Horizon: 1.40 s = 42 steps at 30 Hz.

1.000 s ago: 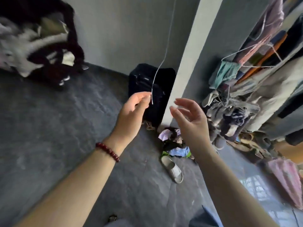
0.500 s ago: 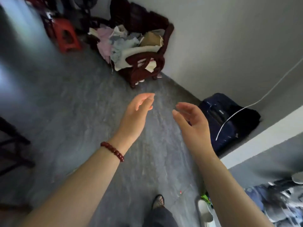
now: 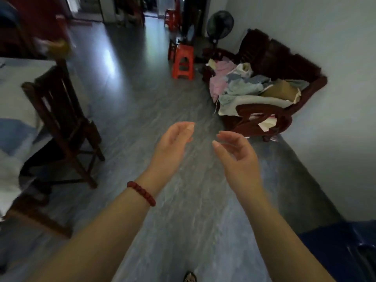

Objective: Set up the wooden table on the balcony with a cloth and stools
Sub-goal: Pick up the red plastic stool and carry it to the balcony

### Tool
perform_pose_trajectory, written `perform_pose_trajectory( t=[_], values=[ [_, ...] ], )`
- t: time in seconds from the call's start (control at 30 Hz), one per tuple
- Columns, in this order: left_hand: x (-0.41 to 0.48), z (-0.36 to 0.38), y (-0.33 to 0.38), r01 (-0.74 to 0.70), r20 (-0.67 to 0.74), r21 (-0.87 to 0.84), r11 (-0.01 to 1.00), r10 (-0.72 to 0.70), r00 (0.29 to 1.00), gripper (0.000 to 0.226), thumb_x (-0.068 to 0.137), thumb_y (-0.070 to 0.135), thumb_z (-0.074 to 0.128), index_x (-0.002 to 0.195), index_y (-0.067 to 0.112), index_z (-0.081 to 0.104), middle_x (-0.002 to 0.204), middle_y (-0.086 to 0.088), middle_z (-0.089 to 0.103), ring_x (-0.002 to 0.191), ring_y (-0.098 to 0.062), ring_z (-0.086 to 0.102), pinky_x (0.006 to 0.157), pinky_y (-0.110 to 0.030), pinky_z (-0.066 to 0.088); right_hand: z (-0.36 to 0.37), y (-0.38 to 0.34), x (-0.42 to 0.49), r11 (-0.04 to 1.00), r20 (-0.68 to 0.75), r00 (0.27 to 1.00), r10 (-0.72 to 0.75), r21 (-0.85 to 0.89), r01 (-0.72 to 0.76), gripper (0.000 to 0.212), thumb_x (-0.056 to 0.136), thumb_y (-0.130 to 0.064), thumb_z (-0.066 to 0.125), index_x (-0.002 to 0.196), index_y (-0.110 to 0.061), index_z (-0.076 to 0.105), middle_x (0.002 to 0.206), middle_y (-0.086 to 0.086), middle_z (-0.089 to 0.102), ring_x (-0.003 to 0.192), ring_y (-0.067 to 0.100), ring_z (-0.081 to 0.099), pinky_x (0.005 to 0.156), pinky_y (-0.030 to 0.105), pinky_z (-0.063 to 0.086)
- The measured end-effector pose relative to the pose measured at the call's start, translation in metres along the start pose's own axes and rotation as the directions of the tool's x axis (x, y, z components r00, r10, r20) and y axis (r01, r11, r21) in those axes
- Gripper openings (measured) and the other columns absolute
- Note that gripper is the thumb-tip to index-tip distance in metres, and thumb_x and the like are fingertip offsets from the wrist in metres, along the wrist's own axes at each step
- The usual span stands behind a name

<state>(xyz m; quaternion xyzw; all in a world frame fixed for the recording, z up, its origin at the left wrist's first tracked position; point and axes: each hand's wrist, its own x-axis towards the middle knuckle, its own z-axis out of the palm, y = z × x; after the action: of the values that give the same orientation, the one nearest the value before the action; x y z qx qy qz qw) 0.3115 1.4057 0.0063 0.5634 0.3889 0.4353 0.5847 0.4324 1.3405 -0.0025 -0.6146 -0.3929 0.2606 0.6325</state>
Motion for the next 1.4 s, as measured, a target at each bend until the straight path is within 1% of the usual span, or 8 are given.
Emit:
perform_pose_trajectory(
  t=[0.2, 0.37, 0.6, 0.77, 0.97, 1.17, 1.27, 1.4],
  values=[
    [0.06, 0.002, -0.011, 0.018, -0.177, -0.02, 1.0, -0.021, 0.984, 0.015, 0.096, 0.027, 0.046, 0.098, 0.027, 0.061, 0.106, 0.003, 0.064, 0.096, -0.014, 0.06, 0.08, -0.021, 0.042, 0.018, 0.021, 0.078, 0.999, 0.154, 0.988, 0.008, 0.043, -0.015, 0.021, 0.082, -0.009, 0.07, 0.1, -0.016, 0.062, 0.107, 0.0, 0.065, 0.091, 0.008, 0.058, 0.072, 0.008, 0.046],
    [0.097, -0.029, -0.018, 0.021, -0.315, 0.017, 1.0, -0.015, 0.949, 0.019, 0.096, 0.025, 0.046, 0.107, 0.02, 0.06, 0.105, 0.005, 0.063, 0.093, -0.007, 0.059, 0.075, -0.012, 0.046, 0.068, 0.04, 0.127, 0.994, 0.279, 0.96, 0.032, 0.093, -0.061, 0.021, 0.082, -0.007, 0.069, 0.099, -0.015, 0.061, 0.107, 0.005, 0.065, 0.092, 0.01, 0.06, 0.074, 0.01, 0.048],
    [0.17, -0.104, -0.037, 0.059, -0.467, 0.015, 0.998, -0.045, 0.883, 0.018, 0.096, 0.026, 0.045, 0.106, 0.022, 0.06, 0.109, 0.003, 0.062, 0.088, -0.003, 0.059, 0.076, -0.017, 0.043, 0.173, 0.065, 0.188, 0.99, 0.443, 0.894, 0.066, 0.082, -0.114, 0.022, 0.082, -0.011, 0.071, 0.091, -0.028, 0.06, 0.104, -0.002, 0.064, 0.091, 0.008, 0.059, 0.073, 0.009, 0.047],
    [0.25, -0.161, -0.034, 0.063, -0.437, 0.025, 0.998, -0.046, 0.898, 0.019, 0.096, 0.029, 0.046, 0.106, 0.022, 0.06, 0.107, 0.006, 0.062, 0.091, -0.004, 0.059, 0.077, -0.016, 0.043, 0.253, 0.066, 0.246, 0.988, 0.421, 0.905, 0.055, 0.107, -0.11, 0.02, 0.083, -0.01, 0.069, 0.093, -0.024, 0.06, 0.104, 0.0, 0.064, 0.087, 0.005, 0.058, 0.073, 0.009, 0.047],
    [0.336, -0.222, -0.024, 0.017, -0.362, 0.117, 0.993, 0.026, 0.932, 0.011, 0.094, 0.028, 0.05, 0.099, 0.029, 0.06, 0.103, 0.01, 0.063, 0.093, -0.003, 0.059, 0.07, -0.004, 0.041, 0.336, 0.068, 0.307, 0.977, 0.342, 0.936, 0.08, 0.159, -0.141, 0.02, 0.083, -0.007, 0.068, 0.094, -0.022, 0.061, 0.097, -0.002, 0.064, 0.082, 0.004, 0.059, 0.076, 0.013, 0.047],
    [0.409, -0.264, -0.026, 0.053, -0.393, -0.004, 0.999, -0.05, 0.918, 0.017, 0.096, 0.028, 0.045, 0.1, 0.025, 0.062, 0.103, 0.006, 0.063, 0.095, -0.01, 0.059, 0.076, -0.02, 0.042, 0.387, 0.074, 0.367, 0.985, 0.327, 0.943, 0.064, 0.133, -0.113, 0.019, 0.083, -0.009, 0.068, 0.096, -0.021, 0.061, 0.101, -0.001, 0.065, 0.082, 0.005, 0.059, 0.075, 0.016, 0.046],
    [0.452, -0.279, -0.031, 0.059, -0.392, -0.009, 0.998, -0.058, 0.918, 0.016, 0.096, 0.027, 0.045, 0.097, 0.026, 0.061, 0.101, 0.007, 0.062, 0.092, -0.008, 0.058, 0.074, -0.019, 0.042, 0.409, 0.082, 0.402, 0.984, 0.312, 0.946, 0.088, 0.119, -0.131, 0.018, 0.084, -0.011, 0.068, 0.094, -0.024, 0.062, 0.101, -0.002, 0.066, 0.084, 0.002, 0.06, 0.077, 0.02, 0.046],
    [0.526, -0.295, -0.039, 0.056, -0.368, 0.015, 0.998, -0.046, 0.929, 0.015, 0.096, 0.029, 0.046, 0.098, 0.028, 0.061, 0.104, 0.008, 0.063, 0.093, -0.007, 0.059, 0.075, -0.018, 0.041, 0.439, 0.092, 0.458, 0.957, 0.329, 0.927, 0.181, 0.157, -0.243, 0.014, 0.086, -0.019, 0.066, 0.099, -0.024, 0.065, 0.101, -0.009, 0.068, 0.092, 0.001, 0.065, 0.083, 0.023, 0.052]
  ],
)
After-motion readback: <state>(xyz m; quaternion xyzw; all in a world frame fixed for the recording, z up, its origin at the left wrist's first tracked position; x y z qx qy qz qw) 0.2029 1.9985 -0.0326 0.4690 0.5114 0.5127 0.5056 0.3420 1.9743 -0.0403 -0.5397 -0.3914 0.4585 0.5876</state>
